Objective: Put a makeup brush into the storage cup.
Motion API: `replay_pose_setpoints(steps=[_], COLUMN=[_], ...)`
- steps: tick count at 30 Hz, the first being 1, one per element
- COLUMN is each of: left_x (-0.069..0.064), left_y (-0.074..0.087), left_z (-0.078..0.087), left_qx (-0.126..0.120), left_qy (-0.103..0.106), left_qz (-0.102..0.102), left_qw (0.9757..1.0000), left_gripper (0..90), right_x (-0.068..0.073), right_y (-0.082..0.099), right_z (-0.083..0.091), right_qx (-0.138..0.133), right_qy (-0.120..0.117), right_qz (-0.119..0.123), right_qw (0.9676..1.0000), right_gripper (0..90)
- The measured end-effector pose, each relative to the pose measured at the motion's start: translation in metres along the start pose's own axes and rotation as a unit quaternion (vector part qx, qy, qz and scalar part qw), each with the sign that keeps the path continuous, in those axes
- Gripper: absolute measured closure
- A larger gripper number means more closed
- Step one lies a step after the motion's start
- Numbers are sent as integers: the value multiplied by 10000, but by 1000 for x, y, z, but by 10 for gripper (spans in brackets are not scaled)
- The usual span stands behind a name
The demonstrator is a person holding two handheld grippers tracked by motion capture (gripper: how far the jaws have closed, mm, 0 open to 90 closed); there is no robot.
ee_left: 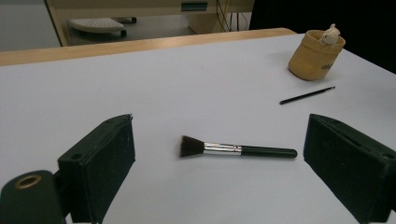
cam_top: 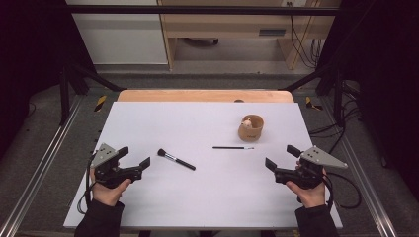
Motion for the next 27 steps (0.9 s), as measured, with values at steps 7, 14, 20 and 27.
replay_pose_setpoints(steps=[7, 14, 20, 27], left_x=[-5, -9, -20, -31], left_y=[7, 10, 14, 16], left_z=[-8, -14, -30, -48], left_qx=[145, 224, 410, 549], left_qy=[-10, 3, -40, -123], left_qz=[-23, 15, 87, 82], left_qw=[9999, 9997, 9991, 9984], left_gripper=[84, 91, 92, 93], right_x=[6, 10, 10, 9], right_y=[2, 4, 4, 3], right_z=[-5, -11, -11, -9], right_qx=[85, 168, 147, 113], right_qy=[-45, -75, -78, -77], right_qz=[27, 21, 29, -3], right_qw=[9999, 9998, 9999, 9999], right_gripper=[89, 89, 89, 89])
Point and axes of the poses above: each handheld gripper's, and its own axes: z roughly backward along the jaws, y roughly out of its underside, x roughly to its left, the point moved 7 cm from there along -z, roughly forward along the jaws, and after that the axes turned 2 degrees about z, right-handed, at the moved point
